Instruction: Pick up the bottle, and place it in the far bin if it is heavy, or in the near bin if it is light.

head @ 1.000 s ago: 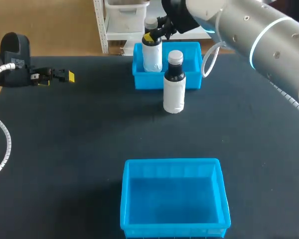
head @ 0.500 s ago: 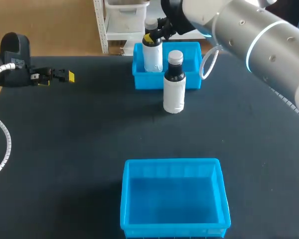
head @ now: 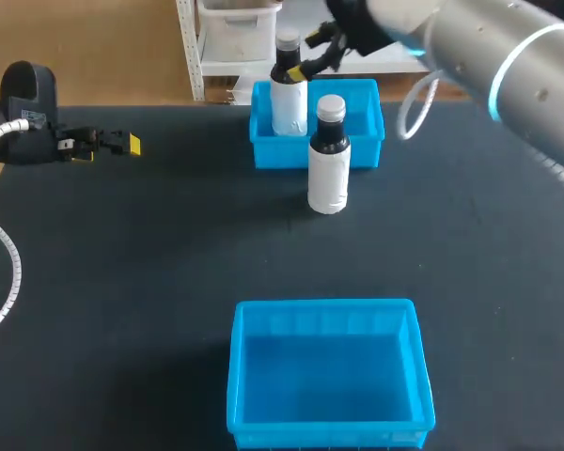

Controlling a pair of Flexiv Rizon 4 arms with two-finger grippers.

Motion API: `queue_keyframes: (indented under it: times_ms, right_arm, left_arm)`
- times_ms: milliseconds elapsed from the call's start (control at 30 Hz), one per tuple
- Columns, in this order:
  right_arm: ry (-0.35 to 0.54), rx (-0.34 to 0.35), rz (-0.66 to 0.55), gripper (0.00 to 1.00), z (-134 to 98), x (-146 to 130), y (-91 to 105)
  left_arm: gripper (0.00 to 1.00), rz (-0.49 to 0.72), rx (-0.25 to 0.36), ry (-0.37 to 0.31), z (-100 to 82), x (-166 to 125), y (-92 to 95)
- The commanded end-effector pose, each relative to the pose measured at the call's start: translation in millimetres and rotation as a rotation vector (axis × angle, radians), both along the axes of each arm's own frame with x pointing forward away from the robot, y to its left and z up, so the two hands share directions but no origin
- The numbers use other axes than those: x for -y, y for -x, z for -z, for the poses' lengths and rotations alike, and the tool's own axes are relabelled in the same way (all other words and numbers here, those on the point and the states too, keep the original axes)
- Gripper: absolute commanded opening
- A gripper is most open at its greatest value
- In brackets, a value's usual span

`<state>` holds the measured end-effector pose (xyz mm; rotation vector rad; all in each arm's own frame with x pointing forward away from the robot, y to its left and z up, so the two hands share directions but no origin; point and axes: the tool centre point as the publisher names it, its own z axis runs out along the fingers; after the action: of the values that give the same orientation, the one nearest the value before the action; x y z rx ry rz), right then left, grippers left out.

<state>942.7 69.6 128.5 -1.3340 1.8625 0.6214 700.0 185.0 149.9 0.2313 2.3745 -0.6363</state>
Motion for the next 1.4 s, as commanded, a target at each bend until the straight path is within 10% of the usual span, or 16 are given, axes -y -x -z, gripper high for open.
queue_keyframes:
  times_ms: [33, 667, 1400]
  right_arm:
    - [-0.052, -0.151, -0.189, 1.0, -16.6, 47.2, 19.6]
    - [0.007, -0.106, -0.143, 1.0, -36.2, 161.0, 102.2]
    - [-0.016, -0.099, -0.214, 1.0, -11.2, 114.7, 164.7]
  left_arm:
    - [1.0, 0.0, 0.0, 0.0, 0.0, 0.1, 0.0]
    - [1.0, 0.0, 0.0, 0.0, 0.0, 0.1, 0.0]
    - [1.0, 0.0, 0.0, 0.0, 0.0, 0.1, 0.0]
